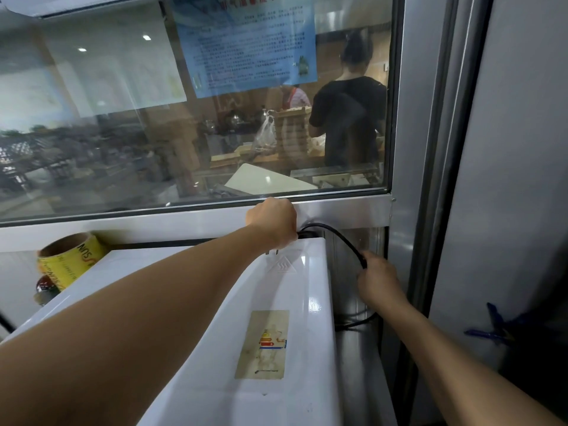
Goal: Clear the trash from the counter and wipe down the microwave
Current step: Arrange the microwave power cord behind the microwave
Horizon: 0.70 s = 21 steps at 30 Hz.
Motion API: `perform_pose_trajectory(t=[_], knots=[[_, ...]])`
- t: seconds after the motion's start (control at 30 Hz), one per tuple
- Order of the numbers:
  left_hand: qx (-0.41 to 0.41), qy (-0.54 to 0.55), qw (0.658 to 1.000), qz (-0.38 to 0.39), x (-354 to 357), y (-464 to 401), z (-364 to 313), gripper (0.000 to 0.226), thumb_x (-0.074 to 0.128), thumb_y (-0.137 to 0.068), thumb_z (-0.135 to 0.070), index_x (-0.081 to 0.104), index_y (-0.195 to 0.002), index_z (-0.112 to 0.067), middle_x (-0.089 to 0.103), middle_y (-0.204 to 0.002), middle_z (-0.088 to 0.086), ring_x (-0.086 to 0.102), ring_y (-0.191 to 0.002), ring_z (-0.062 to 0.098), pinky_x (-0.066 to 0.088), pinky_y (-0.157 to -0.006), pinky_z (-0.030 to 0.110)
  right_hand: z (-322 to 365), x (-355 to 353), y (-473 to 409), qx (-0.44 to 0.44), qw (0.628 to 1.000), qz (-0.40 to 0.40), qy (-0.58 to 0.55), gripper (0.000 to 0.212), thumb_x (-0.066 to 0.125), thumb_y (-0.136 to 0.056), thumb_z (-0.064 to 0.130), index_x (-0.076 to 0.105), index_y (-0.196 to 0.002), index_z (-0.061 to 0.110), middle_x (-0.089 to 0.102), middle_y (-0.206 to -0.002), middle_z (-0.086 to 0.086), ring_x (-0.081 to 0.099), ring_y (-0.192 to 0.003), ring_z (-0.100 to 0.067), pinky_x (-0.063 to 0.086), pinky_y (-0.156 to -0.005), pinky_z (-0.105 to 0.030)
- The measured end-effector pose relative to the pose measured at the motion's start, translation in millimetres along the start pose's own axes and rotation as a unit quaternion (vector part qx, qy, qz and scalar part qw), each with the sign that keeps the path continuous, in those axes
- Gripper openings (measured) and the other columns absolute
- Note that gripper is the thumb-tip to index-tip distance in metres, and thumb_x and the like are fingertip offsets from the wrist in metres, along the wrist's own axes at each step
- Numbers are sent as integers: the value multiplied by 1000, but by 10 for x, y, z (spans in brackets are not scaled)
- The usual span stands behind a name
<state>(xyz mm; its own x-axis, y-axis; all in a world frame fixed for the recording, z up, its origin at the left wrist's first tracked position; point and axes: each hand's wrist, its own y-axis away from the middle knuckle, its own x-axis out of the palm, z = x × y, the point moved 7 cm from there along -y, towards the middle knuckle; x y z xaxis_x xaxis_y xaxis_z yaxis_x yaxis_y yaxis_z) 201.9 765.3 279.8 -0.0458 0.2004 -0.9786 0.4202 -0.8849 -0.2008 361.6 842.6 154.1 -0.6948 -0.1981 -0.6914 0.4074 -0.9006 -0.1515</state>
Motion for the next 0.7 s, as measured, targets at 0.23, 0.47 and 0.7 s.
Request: perform_pose_trajectory(t=[0.23, 0.47, 0.7], knots=[[-8, -11, 1000, -2, 34, -94, -14, 16, 63, -78, -13, 72, -91, -16, 67, -90, 5, 60, -85, 27, 38, -58, 28, 57, 95, -128, 45, 999, 20, -13, 44, 47, -88, -2, 38, -131, 6, 54, -125, -16, 54, -110, -30, 44, -85, -32], [-12, -21, 1000, 3, 40, -87, 37, 17, 64, -76, -15, 71, -91, -20, 67, -89, 3, 63, -87, 25, 37, -56, 27, -49, 68, -52, 49, 999, 7, -4, 48, 48, -87, -2, 37, -132, 10, 53, -126, -14, 55, -107, -31, 44, -82, -33], [-5, -20, 1000, 13, -14, -36, 24, 16, 69, -77, -22, 72, -91, -19, 68, -86, 2, 64, -87, 24, 40, -57, 26, -26, -46, -12, 38, 999, -15, -2, 49, 56, -85, 0, 40, -130, 7, 54, -126, -15, 52, -113, -32, 44, -90, -34]])
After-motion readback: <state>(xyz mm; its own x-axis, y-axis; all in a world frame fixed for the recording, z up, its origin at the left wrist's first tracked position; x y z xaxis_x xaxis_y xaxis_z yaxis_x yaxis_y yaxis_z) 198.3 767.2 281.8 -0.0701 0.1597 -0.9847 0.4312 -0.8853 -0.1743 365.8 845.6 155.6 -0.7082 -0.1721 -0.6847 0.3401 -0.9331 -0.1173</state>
